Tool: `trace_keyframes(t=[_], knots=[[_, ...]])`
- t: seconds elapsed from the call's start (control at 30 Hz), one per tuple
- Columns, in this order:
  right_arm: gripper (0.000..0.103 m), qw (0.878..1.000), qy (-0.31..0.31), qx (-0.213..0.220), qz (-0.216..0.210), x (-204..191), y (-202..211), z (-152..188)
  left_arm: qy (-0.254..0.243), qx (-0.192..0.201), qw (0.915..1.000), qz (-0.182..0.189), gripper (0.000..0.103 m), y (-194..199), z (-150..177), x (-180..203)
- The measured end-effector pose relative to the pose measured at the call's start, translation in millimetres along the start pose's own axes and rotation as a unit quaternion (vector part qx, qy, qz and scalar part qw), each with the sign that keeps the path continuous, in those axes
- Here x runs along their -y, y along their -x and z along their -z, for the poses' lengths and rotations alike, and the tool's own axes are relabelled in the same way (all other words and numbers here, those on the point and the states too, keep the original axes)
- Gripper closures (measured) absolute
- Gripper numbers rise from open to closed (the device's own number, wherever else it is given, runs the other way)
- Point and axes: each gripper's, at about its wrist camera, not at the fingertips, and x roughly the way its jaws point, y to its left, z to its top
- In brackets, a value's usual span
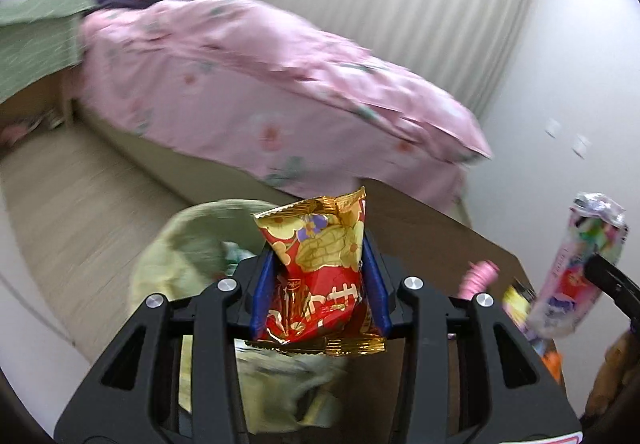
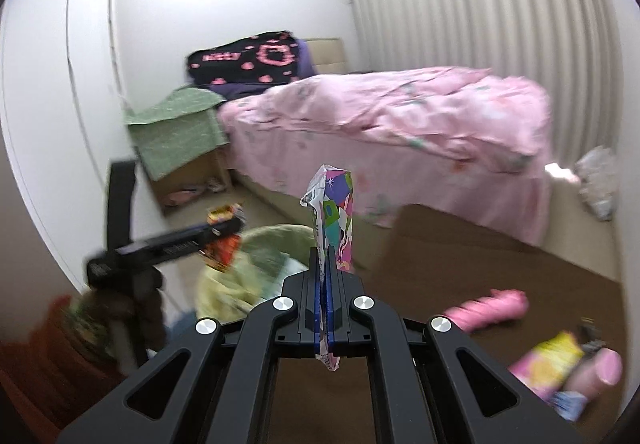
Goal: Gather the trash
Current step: 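Carry both items over the yellow bag and open both tools, then move the left tool to the orange plastic bag and close on it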
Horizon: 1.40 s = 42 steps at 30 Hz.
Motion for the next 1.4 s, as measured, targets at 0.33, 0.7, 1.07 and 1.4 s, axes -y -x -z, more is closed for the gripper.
trace_keyframes(t=[0.33,0.7,1.07,1.4], knots=[[0.1,0.992,-0.025,-0.09,-0.082,-6.4,-144.1,-9.2,0.052,-0.016,0.9984,-0.014,0.065,-39.9,7.5,-37.6],[0.1,0.983,-0.029,-0.151,-0.101,9.2,-212.8,6.0,0.059,-0.061,0.9957,-0.037,0.065,-74.1,20.3,-56.3],[0.06,0.982,-0.02,-0.168,-0.079,11.6,-226.1,14.6,0.09,-0.05,0.9942,-0.032,0.043,-61.9,9.5,-62.6],[0.06,0.99,-0.03,-0.135,-0.026,33.6,-152.7,19.1,0.072,-0.011,0.9971,-0.022,0.043,-31.5,-1.7,-44.1]])
